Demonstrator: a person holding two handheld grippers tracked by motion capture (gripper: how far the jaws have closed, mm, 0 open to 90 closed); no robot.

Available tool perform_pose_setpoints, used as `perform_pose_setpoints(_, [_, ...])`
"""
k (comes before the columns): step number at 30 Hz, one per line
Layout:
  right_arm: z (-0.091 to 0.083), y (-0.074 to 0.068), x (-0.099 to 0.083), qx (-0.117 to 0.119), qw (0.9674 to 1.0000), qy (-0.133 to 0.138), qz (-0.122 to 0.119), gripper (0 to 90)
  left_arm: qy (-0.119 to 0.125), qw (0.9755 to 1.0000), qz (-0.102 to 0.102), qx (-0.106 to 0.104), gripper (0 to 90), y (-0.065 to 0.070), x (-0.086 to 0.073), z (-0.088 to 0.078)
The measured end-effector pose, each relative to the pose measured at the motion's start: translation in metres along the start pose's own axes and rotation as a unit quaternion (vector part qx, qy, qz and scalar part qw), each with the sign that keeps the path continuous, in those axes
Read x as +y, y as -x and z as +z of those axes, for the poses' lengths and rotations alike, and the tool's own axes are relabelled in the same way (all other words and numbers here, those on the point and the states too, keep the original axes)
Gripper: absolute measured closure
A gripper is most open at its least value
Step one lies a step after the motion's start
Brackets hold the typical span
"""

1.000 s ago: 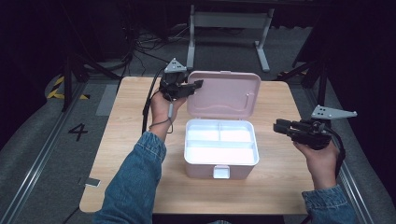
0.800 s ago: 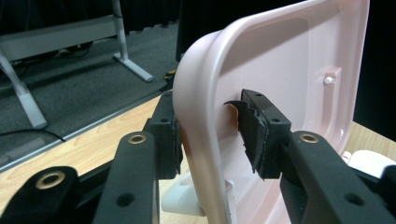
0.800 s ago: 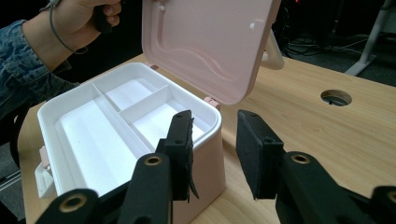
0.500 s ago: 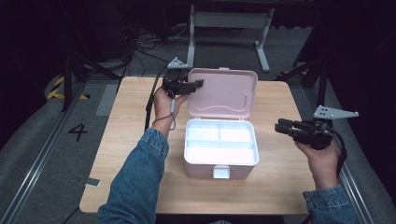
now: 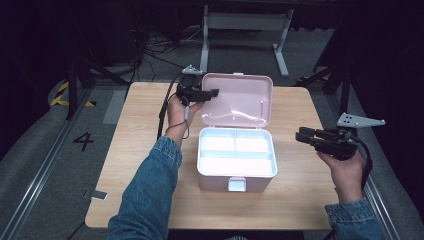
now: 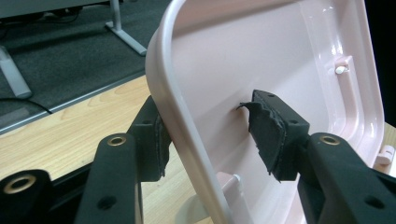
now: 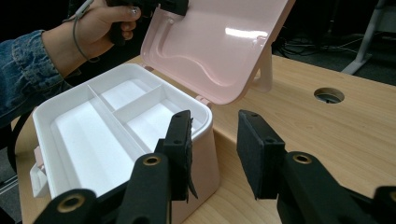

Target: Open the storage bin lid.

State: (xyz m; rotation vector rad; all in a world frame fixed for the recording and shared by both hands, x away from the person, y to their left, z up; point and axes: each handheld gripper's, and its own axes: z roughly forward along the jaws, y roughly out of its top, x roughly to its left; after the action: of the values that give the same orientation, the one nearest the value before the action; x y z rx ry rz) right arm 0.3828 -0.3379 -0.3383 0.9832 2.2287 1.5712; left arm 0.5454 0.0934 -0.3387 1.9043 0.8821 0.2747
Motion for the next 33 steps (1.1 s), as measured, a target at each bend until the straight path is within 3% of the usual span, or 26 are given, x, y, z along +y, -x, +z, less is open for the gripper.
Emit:
perform_pose_setpoints(13, [0.003, 0.002, -0.002, 0.001, 1.0, -0.003, 0.003, 65.4, -0.032, 0.9993, -0.019, -0.006, 46.9, -0.014, -0.012, 0.014])
perform_pose_setpoints(21, [0.004, 0.003, -0.003, 0.002, 1.0, -0.007, 0.004, 64.6, -0.056, 0.9972, -0.049, -0.007, 45.7, -0.02, -0.021, 0.024])
perform_pose_setpoints(33, [0.004, 0.004, -0.004, 0.003, 0.9999, -0.006, 0.014, 63.5, -0.083, 0.9946, -0.063, 0.002, 46.7, -0.026, -0.029, 0.028])
